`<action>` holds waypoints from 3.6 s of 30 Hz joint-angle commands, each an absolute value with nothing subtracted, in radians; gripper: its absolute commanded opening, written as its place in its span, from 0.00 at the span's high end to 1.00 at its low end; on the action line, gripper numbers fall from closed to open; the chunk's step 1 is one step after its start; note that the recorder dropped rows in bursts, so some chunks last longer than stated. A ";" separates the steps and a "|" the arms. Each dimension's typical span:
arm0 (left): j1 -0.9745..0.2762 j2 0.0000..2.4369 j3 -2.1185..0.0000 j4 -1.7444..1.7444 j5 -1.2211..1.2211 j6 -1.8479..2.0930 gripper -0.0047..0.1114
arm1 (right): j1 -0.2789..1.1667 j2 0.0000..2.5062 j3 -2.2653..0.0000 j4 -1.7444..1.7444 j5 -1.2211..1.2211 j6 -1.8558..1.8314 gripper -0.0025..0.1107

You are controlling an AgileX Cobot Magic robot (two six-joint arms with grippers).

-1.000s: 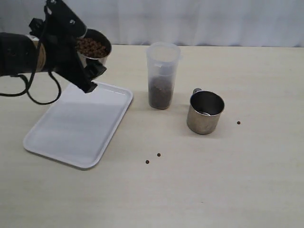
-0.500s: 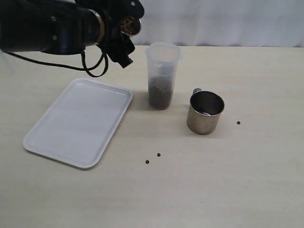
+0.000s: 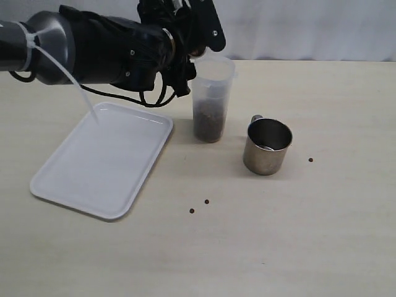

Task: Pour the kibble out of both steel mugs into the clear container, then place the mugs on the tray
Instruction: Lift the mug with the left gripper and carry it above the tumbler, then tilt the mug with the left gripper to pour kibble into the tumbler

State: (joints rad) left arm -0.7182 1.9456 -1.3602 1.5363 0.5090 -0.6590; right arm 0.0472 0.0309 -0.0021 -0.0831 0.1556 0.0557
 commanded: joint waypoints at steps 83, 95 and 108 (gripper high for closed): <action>-0.768 1.998 -1.451 1.744 0.610 -0.178 0.96 | 0.050 0.033 0.000 -0.091 0.156 0.061 0.94; -0.768 2.030 -1.468 1.744 0.610 0.008 0.96 | 0.050 0.033 0.000 -0.091 0.156 0.061 0.94; -0.768 2.030 -1.468 1.744 0.601 0.111 0.96 | 0.050 0.033 0.000 -0.091 0.156 0.061 0.94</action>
State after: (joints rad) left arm -0.7682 2.0362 -1.4580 1.7262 0.5964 0.1082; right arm 0.0472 0.0309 -0.0021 -0.0831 0.1556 0.0557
